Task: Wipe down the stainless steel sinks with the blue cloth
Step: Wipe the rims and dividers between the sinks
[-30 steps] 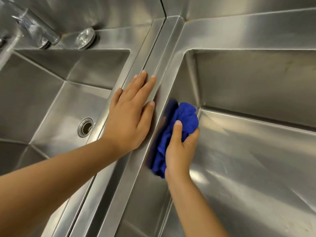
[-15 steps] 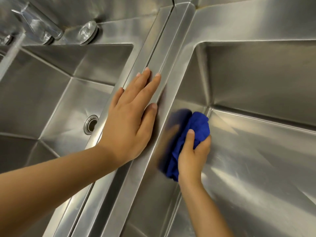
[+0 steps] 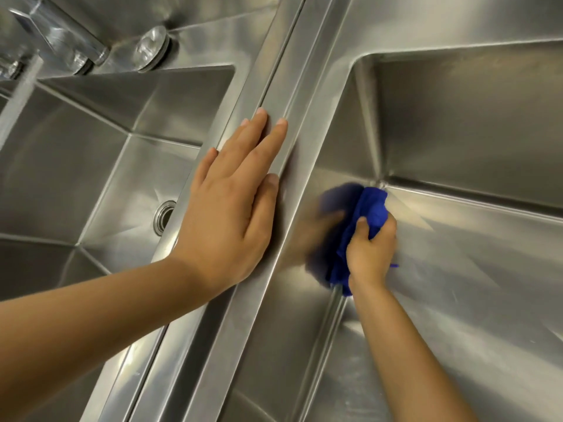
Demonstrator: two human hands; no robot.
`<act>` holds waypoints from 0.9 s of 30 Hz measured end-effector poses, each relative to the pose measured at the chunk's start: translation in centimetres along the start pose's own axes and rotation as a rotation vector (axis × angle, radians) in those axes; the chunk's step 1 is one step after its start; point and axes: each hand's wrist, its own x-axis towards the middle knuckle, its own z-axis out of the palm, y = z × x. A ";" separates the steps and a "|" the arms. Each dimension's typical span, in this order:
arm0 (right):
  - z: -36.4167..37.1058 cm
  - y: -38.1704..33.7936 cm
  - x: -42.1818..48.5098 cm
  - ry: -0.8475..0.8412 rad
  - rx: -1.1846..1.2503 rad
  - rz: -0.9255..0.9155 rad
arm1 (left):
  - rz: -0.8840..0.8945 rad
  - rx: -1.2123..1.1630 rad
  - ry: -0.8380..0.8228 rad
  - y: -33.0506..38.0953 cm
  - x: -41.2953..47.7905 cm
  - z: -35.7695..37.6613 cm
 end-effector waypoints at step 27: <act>-3.9 8.0 -11.7 -0.209 -0.196 0.133 | -0.027 -0.006 0.000 0.3 0.1 -0.2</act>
